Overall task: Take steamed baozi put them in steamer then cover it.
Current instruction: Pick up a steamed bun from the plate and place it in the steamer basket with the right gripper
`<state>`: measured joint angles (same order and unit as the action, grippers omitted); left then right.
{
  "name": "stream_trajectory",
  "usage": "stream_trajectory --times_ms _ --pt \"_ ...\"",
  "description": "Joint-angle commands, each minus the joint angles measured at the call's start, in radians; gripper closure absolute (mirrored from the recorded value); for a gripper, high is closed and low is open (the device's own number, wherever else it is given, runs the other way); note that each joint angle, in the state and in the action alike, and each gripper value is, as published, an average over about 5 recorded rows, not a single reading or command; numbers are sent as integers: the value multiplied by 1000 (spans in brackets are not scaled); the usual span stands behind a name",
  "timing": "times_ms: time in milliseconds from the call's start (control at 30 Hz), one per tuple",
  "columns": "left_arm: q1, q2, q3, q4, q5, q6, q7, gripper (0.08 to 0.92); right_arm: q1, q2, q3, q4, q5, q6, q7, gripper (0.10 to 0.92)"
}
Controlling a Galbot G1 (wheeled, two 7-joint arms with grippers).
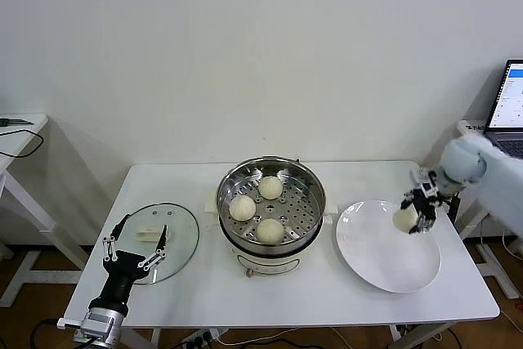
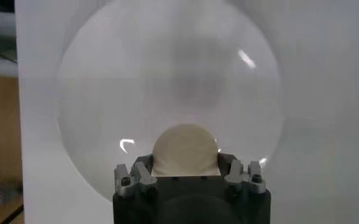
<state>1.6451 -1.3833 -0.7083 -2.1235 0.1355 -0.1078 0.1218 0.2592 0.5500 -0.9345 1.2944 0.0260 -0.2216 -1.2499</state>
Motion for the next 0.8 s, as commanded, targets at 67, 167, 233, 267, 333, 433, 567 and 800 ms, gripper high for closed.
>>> stream_trajectory --times_ms 67,167,233,267,333,433,567,800 --pt "-2 5 1 -4 -3 -6 3 177 649 -13 -555 353 431 -275 68 338" --pt "-3 8 1 -7 -4 -8 3 177 749 36 -620 410 508 -328 96 338" --pt "-4 10 1 -10 -6 -9 4 177 790 75 -644 439 549 -363 112 338" --pt "-6 10 0 -11 -6 -9 4 177 799 93 -647 447 562 -378 119 338" --pt "-8 11 0 -13 -8 -9 4 177 802 140 -643 453 584 -406 133 338" --pt "-11 12 0 -14 -9 -9 4 177 779 213 -623 436 608 -433 152 338" --pt "-12 12 -4 -11 -9 -9 4 177 712 315 -586 385 612 -452 165 338" --pt "-15 17 -17 -7 -12 -8 5 177 573 484 -535 233 560 -451 164 338"
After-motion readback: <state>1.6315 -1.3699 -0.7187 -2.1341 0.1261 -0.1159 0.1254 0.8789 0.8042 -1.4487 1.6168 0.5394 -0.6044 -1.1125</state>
